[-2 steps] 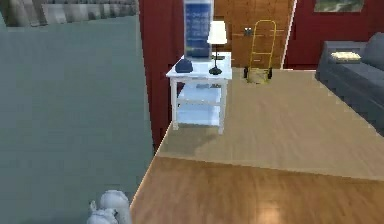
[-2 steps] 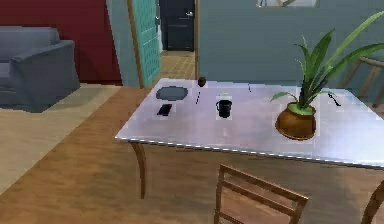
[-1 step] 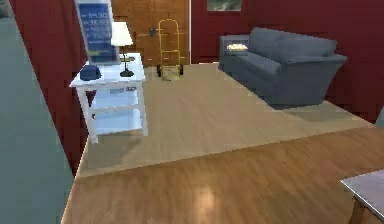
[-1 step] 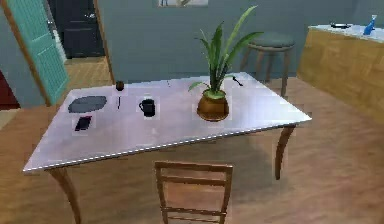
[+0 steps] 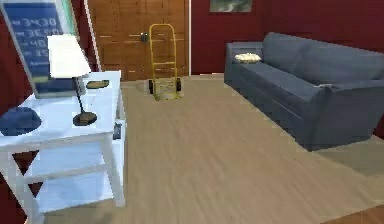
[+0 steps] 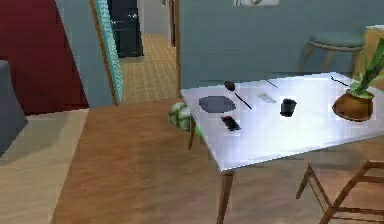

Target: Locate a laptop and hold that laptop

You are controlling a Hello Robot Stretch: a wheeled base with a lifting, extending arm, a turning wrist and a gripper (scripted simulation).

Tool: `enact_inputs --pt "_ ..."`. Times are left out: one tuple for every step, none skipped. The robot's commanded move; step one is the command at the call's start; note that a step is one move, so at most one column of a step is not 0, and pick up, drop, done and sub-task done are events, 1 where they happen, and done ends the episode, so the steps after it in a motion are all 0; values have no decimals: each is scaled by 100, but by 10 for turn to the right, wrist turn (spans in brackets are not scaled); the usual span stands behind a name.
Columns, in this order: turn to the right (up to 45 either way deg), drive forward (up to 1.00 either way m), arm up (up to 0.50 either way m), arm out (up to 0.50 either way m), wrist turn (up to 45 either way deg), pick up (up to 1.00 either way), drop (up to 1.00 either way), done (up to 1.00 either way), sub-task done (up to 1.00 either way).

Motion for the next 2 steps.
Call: enact_inputs --pt "0 100 0 0 0 0 0 0 0" --pt "-150 0 0 0 0 0 0 0 0"
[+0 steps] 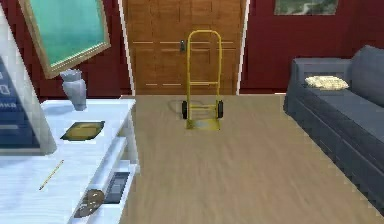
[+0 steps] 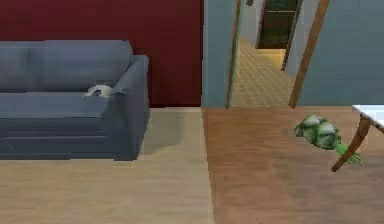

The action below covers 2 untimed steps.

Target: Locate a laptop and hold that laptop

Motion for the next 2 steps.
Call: enact_inputs --pt "0 45 0 0 0 0 0 0 0" --pt "-450 0 0 0 0 0 0 0 0"
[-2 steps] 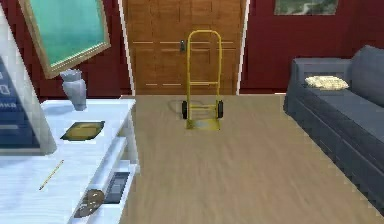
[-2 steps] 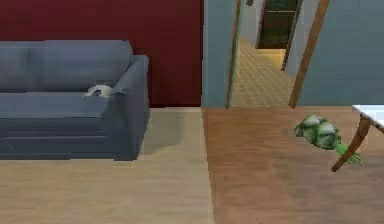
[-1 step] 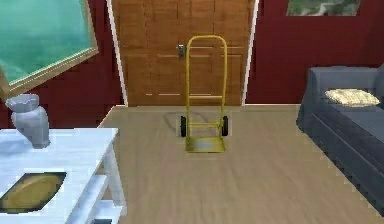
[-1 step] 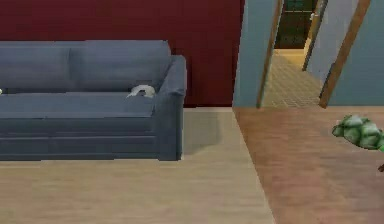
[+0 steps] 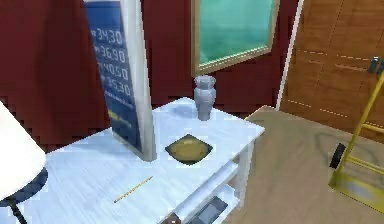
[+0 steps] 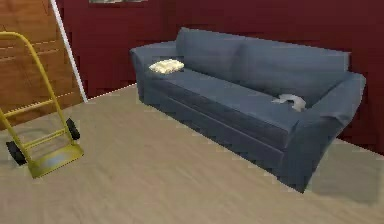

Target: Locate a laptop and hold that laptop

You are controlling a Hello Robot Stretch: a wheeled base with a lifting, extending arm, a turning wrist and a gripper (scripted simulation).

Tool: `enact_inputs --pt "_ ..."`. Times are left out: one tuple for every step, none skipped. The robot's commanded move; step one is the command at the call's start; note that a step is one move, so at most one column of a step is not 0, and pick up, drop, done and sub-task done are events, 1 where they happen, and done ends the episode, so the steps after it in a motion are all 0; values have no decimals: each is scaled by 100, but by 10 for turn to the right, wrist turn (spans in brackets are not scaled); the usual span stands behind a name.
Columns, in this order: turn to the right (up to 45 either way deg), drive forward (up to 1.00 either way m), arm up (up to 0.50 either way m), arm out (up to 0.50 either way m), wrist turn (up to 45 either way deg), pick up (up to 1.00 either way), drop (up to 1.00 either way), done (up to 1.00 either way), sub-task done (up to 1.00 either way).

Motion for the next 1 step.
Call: enact_inputs --pt "-450 0 0 0 0 0 0 0 0"
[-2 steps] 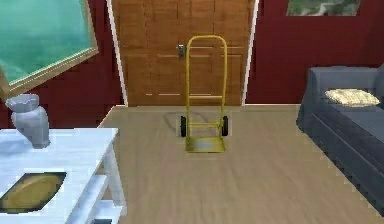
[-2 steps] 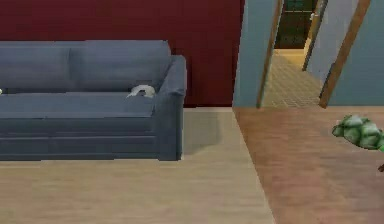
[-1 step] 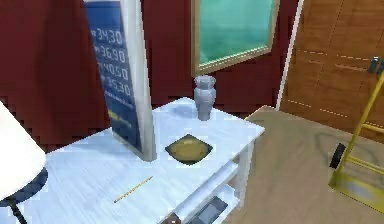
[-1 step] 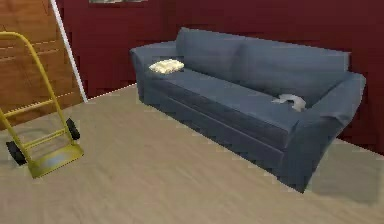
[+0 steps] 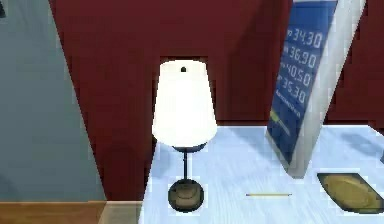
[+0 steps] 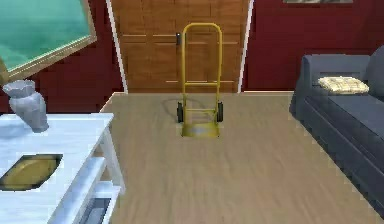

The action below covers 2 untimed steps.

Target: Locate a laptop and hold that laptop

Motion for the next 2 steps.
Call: enact_inputs --pt "-360 0 0 0 0 0 0 0 0" --pt "0 0 20 0 0 0 0 0 0"
